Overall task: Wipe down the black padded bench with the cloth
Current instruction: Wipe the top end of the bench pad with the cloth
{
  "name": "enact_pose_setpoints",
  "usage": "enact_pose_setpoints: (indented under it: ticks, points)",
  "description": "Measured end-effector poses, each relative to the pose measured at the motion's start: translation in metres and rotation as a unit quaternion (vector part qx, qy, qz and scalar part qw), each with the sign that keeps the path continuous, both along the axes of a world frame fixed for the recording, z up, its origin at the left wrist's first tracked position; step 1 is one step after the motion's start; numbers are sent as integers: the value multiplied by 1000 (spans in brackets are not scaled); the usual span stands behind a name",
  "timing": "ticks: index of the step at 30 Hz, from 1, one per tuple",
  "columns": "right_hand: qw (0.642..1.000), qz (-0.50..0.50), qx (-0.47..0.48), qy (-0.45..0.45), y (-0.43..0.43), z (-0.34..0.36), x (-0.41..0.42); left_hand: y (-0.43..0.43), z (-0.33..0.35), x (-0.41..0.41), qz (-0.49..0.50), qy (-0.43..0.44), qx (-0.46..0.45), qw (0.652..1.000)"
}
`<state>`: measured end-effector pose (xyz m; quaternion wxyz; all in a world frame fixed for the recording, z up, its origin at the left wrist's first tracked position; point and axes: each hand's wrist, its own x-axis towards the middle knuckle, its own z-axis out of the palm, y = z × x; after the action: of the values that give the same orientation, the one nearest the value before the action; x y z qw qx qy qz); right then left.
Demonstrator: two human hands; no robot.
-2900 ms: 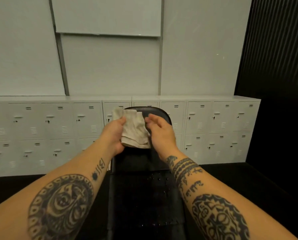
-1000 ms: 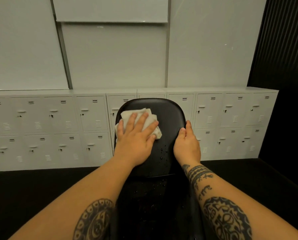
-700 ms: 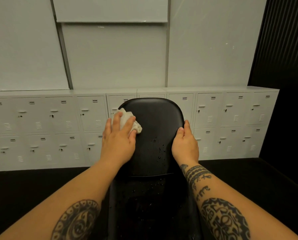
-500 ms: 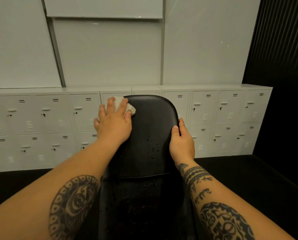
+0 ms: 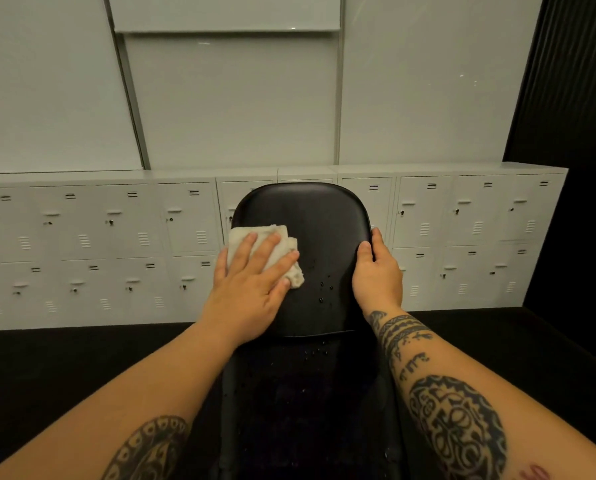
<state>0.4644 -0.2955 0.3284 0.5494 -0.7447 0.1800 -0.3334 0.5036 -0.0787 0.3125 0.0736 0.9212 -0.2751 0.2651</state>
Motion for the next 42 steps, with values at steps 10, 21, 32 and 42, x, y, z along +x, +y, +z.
enact_pose_setpoints:
  ticks: [10,21,32,42]
  points:
    - [1000,-5,-6,3,-1,2,-4,-25,21,12,104,60,-113,986]
    - [1000,-6,-22,-3,1,0,-3,-33,-10,-11,39,-49,-6,998]
    - [985,-62,-134,91,10,19,-18,-29,47,-22,29,111,-272,956]
    - [973,145,-85,-161,55,47,-31,-61,107,-43,-268,440,-588,624]
